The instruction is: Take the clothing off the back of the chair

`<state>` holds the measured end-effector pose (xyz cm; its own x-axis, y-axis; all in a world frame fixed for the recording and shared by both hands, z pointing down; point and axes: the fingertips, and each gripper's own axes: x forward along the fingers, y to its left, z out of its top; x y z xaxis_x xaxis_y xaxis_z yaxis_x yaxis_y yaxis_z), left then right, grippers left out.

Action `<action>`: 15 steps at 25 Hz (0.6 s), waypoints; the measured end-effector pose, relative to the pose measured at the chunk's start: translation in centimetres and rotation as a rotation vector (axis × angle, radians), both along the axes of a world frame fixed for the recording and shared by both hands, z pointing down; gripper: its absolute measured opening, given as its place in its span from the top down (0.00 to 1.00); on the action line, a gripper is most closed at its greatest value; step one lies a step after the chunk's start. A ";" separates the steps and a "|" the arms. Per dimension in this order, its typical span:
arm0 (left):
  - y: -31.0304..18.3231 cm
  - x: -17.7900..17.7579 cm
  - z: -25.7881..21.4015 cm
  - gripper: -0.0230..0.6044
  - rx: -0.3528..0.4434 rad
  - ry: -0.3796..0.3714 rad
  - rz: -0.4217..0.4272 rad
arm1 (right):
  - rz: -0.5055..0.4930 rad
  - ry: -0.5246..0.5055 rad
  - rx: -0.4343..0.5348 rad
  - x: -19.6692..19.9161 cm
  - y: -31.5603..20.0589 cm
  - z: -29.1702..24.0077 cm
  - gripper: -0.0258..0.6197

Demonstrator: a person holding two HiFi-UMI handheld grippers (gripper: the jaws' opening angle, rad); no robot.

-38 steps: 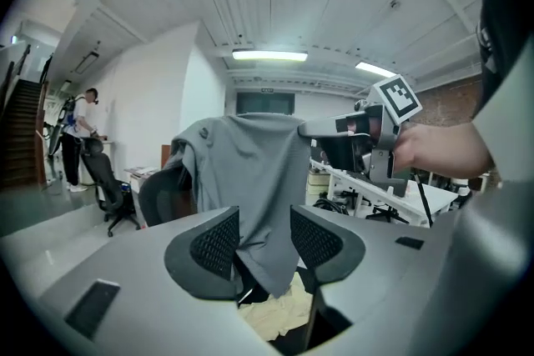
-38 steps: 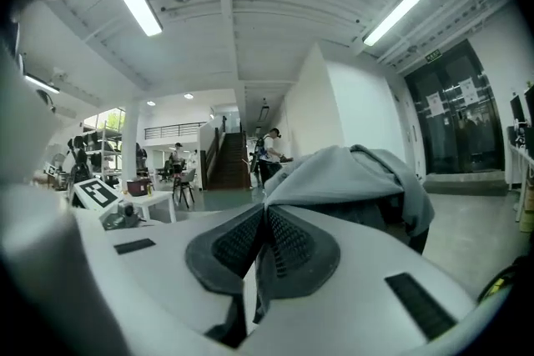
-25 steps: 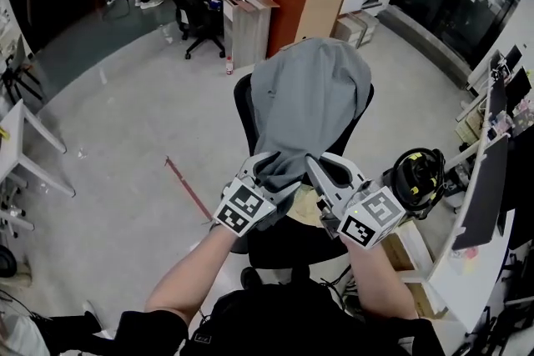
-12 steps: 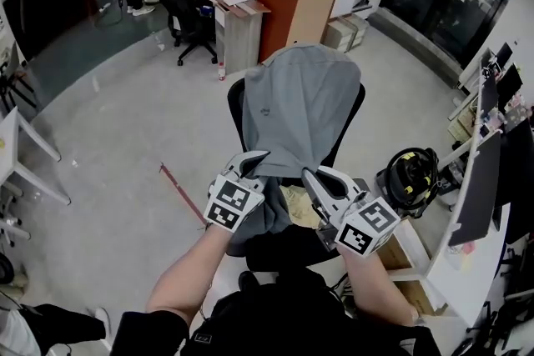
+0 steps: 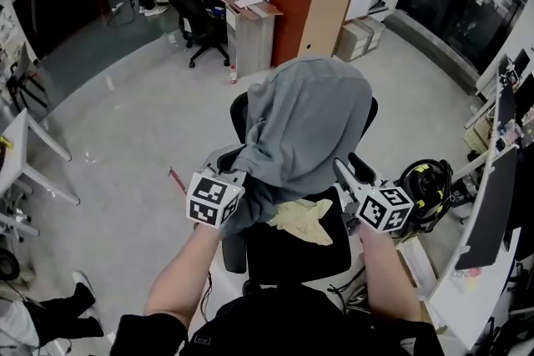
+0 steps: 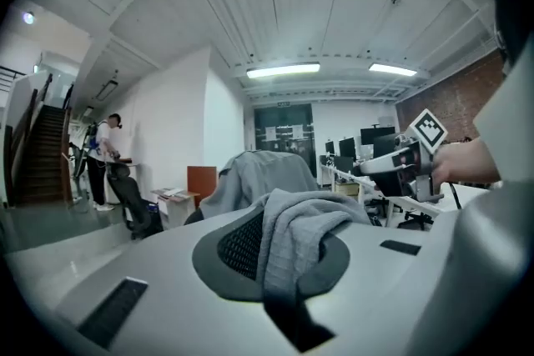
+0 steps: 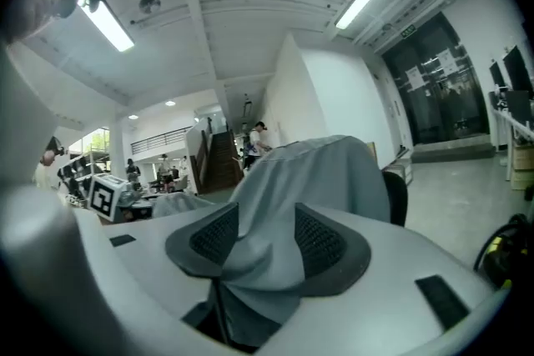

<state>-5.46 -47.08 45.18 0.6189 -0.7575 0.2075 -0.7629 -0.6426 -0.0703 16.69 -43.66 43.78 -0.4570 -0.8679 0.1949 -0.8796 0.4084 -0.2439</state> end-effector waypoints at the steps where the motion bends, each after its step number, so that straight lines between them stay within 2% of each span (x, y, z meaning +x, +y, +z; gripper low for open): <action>1: -0.7 0.0 0.4 0.94 -0.012 -0.007 -0.011 | 0.040 0.001 -0.021 1.5 -1.9 0.7 0.58; 4: -2.9 0.3 1.9 0.94 -0.052 -0.023 -0.040 | 0.147 0.004 -0.079 5.9 -7.7 3.0 0.45; 7: -4.8 1.6 3.9 0.94 -0.089 -0.032 -0.053 | 0.200 -0.008 -0.122 9.2 -12.9 5.5 0.40; 10: -6.2 3.4 5.4 0.94 -0.123 -0.035 -0.048 | 0.188 -0.020 -0.178 10.2 -16.9 8.0 0.38; 15: -7.8 6.0 6.5 0.94 -0.155 -0.049 -0.007 | 0.131 -0.074 -0.239 9.1 -21.5 10.8 0.38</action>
<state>0.58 -54.88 51.67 0.5999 -0.7184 0.3521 -0.7655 -0.6434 -0.0086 25.76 -65.17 54.55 -0.3645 -0.8538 0.3718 -0.8975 0.2156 -0.3848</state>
